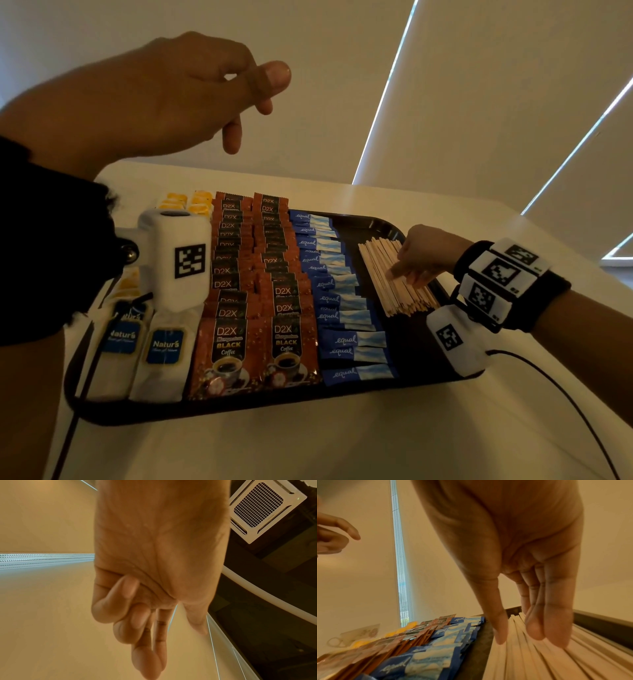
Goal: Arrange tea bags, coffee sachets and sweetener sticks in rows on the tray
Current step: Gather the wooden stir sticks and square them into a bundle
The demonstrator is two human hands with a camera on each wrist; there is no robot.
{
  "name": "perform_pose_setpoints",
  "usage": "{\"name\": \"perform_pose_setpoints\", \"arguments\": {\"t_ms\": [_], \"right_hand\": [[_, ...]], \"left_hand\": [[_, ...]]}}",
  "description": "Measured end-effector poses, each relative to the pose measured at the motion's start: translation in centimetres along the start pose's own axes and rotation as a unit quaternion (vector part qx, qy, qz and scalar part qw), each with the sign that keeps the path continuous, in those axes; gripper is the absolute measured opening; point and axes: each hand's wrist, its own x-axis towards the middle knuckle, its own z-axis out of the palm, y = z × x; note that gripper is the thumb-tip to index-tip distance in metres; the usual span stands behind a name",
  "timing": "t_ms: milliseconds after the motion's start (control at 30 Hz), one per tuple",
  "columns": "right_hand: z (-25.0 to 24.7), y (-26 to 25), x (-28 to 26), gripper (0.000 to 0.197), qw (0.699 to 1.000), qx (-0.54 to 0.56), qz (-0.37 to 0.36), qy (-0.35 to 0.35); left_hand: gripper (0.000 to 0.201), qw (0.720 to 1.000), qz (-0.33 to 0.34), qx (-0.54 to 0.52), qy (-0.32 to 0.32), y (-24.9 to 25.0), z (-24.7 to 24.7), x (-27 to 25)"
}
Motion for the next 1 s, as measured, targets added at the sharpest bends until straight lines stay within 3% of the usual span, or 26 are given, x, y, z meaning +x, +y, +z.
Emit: {"name": "perform_pose_setpoints", "arguments": {"t_ms": [200,300,400,500,667,767,900,1000], "right_hand": [[0.2,-0.1,-1.0,0.049,1.000,-0.002,-0.006,-0.014],[0.5,-0.3,-1.9,0.033,0.997,0.061,-0.049,-0.001],[1.4,-0.8,-3.0,0.012,0.980,0.176,-0.091,-0.036],[2.1,-1.6,-3.4,0.010,0.974,0.198,-0.095,-0.052],[2.3,-2.6,-3.5,0.014,0.980,0.164,-0.091,-0.060],[2.2,-2.4,-3.5,0.020,0.991,0.075,-0.105,-0.030],[2.3,-2.0,-4.0,0.037,0.975,-0.028,-0.220,-0.002],[3.0,-2.0,-4.5,0.035,0.951,-0.103,-0.290,0.004]], "left_hand": [[0.062,1.000,-0.003,0.005,0.000,0.0,0.1,-0.1],[0.060,1.000,-0.008,-0.003,0.006,-0.1,0.0,0.0],[0.060,1.000,-0.009,-0.002,0.009,-0.1,0.0,0.0],[0.059,1.000,-0.006,0.003,0.007,0.0,0.1,0.0],[0.064,1.000,-0.003,0.002,0.008,-0.4,-0.3,-0.1],[0.064,1.000,-0.010,0.006,0.002,-0.5,-0.3,-0.1],[0.065,1.000,-0.011,0.017,0.002,-0.3,-0.2,0.0],[0.064,1.000,-0.018,0.014,0.002,-0.1,-0.4,-0.2]]}}
